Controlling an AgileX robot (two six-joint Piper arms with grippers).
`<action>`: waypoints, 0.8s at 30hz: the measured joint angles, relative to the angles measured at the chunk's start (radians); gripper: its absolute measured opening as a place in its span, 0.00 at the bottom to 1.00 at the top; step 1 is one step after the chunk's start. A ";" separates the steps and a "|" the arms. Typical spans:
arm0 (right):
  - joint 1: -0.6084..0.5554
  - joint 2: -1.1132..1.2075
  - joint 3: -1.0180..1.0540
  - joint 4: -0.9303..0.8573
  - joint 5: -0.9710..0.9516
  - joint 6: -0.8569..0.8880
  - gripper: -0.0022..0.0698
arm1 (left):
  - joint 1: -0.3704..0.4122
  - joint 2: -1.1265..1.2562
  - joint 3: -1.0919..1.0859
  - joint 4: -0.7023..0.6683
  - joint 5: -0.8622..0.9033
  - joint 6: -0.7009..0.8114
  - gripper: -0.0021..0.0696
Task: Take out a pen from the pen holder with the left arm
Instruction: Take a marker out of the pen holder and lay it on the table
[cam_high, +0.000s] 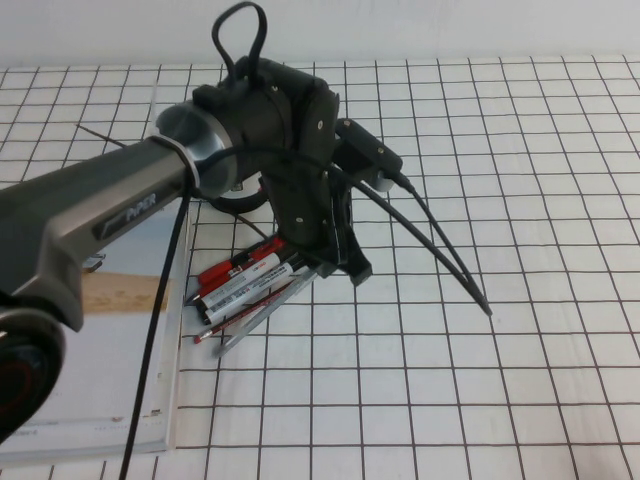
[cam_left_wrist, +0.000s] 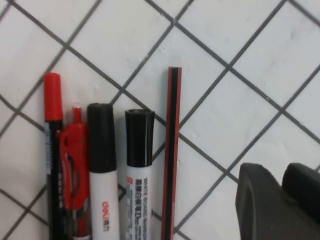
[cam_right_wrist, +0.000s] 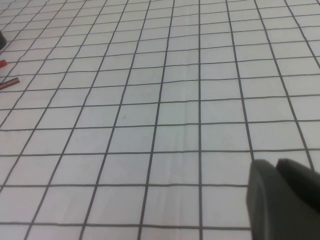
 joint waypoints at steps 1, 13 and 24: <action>0.000 0.000 0.000 0.000 0.000 0.000 0.01 | 0.000 0.008 0.000 -0.001 -0.001 0.000 0.10; 0.000 0.000 0.000 0.000 0.000 0.000 0.01 | 0.000 0.035 0.000 -0.014 -0.079 0.000 0.10; 0.000 0.000 0.000 0.000 0.000 0.000 0.01 | 0.000 0.035 0.000 -0.046 -0.114 0.062 0.37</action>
